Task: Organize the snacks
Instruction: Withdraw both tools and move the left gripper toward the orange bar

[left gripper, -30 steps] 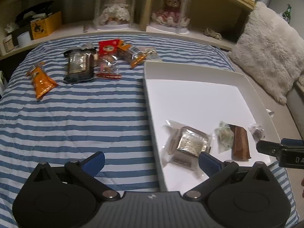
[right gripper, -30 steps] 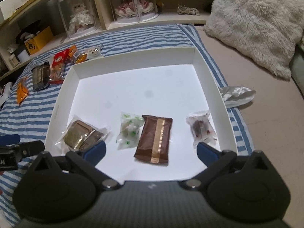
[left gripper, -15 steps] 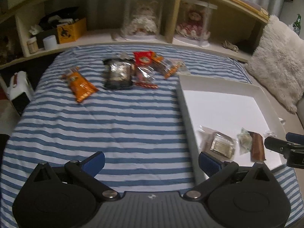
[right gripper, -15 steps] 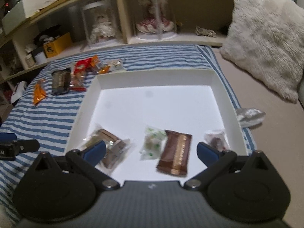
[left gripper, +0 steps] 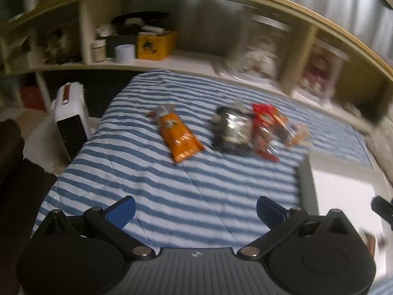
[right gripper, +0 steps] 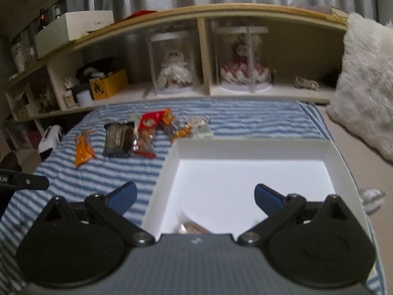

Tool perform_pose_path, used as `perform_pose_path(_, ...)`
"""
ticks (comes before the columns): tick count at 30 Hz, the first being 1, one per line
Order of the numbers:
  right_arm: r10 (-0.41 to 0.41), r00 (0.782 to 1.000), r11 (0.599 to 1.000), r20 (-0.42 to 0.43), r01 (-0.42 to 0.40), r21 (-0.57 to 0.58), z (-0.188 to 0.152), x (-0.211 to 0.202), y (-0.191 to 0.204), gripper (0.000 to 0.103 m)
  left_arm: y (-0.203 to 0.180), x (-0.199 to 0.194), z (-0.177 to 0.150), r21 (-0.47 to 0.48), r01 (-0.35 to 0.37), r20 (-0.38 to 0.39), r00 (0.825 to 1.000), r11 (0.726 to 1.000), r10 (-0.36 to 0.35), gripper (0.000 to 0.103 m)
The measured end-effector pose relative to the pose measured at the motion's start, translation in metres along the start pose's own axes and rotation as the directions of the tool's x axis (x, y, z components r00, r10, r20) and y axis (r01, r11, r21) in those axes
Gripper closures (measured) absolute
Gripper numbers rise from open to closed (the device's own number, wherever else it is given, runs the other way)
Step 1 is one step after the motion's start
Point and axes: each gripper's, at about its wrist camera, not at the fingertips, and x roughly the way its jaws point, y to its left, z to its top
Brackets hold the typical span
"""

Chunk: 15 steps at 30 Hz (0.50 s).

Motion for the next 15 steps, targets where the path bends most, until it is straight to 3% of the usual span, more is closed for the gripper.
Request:
perform_pose_path(6, 0.033, 0.996, 0.999, 0.084, -0.031, -0.020, 0.019, 0.031, 0.029, 0.000, 0.016, 0.030, 0.019, -0.101, -0.007, 0.023, 1.000, 0.995, 0.010, 0.000)
perform_pose_path(12, 0.015, 0.994, 1.000, 0.109, -0.016, 0.011, 0.044, 0.078, 0.055, 0.000, 0.018, 0.060, 0.037, -0.092, -0.026, 0.042, 0.999, 0.995, 0.030, 0.000)
perform_pose_path(15, 0.058, 0.995, 0.997, 0.086, -0.063, 0.050, 0.051, 0.106, 0.061, 0.000, 0.020, 0.075, 0.046, -0.085, -0.044, 0.048, 0.998, 0.995, 0.048, 0.000)
